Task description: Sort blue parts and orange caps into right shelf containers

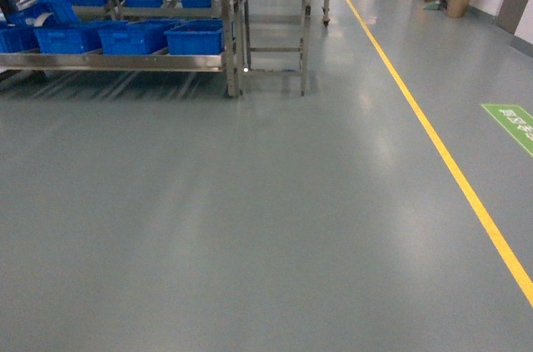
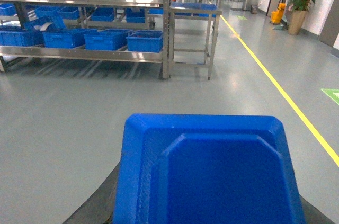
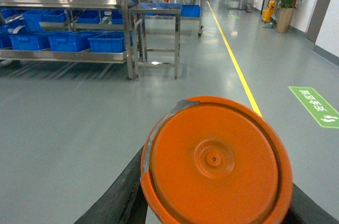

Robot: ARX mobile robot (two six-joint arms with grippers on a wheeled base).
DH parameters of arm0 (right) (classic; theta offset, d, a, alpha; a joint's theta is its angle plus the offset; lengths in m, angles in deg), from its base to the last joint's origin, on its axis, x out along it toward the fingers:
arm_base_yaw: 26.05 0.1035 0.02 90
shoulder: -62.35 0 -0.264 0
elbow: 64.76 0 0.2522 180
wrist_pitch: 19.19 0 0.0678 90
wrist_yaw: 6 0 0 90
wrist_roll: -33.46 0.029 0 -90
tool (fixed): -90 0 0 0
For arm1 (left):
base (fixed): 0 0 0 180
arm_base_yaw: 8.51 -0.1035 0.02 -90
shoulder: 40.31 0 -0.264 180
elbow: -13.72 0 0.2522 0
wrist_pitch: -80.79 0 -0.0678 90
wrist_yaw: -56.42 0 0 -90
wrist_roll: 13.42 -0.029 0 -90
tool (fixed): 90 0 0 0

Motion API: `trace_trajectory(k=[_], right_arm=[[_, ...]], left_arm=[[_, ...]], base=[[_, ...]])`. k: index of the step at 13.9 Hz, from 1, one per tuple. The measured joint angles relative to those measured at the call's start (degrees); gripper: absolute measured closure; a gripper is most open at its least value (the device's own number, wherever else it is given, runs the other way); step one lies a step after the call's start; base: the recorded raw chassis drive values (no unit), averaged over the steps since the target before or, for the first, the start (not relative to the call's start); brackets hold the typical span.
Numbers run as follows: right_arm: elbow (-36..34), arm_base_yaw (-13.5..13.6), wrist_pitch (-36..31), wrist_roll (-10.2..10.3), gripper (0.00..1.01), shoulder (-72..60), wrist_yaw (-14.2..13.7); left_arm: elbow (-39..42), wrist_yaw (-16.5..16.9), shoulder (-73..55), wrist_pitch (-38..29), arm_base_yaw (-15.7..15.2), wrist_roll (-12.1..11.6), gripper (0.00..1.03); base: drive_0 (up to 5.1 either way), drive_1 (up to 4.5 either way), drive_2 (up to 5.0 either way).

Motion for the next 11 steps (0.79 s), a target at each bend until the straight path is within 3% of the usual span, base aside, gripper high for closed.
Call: trace_trajectory(k=[11], right_arm=[[0.0, 0.0, 0.3, 0.0, 0.58, 0.0, 0.0]], left_arm=[[0.0, 0.0, 0.0, 0.2, 0.0, 0.0, 0.61]], base=[[0.0, 4.27, -4.2]])
